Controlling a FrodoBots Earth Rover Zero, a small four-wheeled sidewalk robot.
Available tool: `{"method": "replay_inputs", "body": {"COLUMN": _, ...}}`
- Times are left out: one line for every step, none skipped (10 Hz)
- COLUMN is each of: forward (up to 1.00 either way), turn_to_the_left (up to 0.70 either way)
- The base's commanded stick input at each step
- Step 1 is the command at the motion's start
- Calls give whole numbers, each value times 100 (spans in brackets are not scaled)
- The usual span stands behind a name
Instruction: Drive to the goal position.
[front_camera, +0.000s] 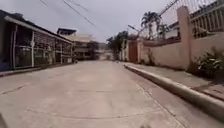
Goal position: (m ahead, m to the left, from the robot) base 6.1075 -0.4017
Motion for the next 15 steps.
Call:
{"method": "replay_inputs", "body": {"forward": 100, "turn_to_the_left": 0}}
{"method": "replay_inputs", "body": {"forward": 100, "turn_to_the_left": 0}}
{"method": "replay_inputs", "body": {"forward": 100, "turn_to_the_left": 0}}
{"method": "replay_inputs", "body": {"forward": 100, "turn_to_the_left": 0}}
{"method": "replay_inputs", "body": {"forward": 100, "turn_to_the_left": 0}}
{"method": "replay_inputs", "body": {"forward": 100, "turn_to_the_left": 0}}
{"method": "replay_inputs", "body": {"forward": 100, "turn_to_the_left": 0}}
{"method": "replay_inputs", "body": {"forward": 100, "turn_to_the_left": 0}}
{"method": "replay_inputs", "body": {"forward": 100, "turn_to_the_left": 0}}
{"method": "replay_inputs", "body": {"forward": 100, "turn_to_the_left": 1}}
{"method": "replay_inputs", "body": {"forward": 100, "turn_to_the_left": 2}}
{"method": "replay_inputs", "body": {"forward": 100, "turn_to_the_left": 3}}
{"method": "replay_inputs", "body": {"forward": 100, "turn_to_the_left": 4}}
{"method": "replay_inputs", "body": {"forward": 100, "turn_to_the_left": 5}}
{"method": "replay_inputs", "body": {"forward": 100, "turn_to_the_left": 6}}
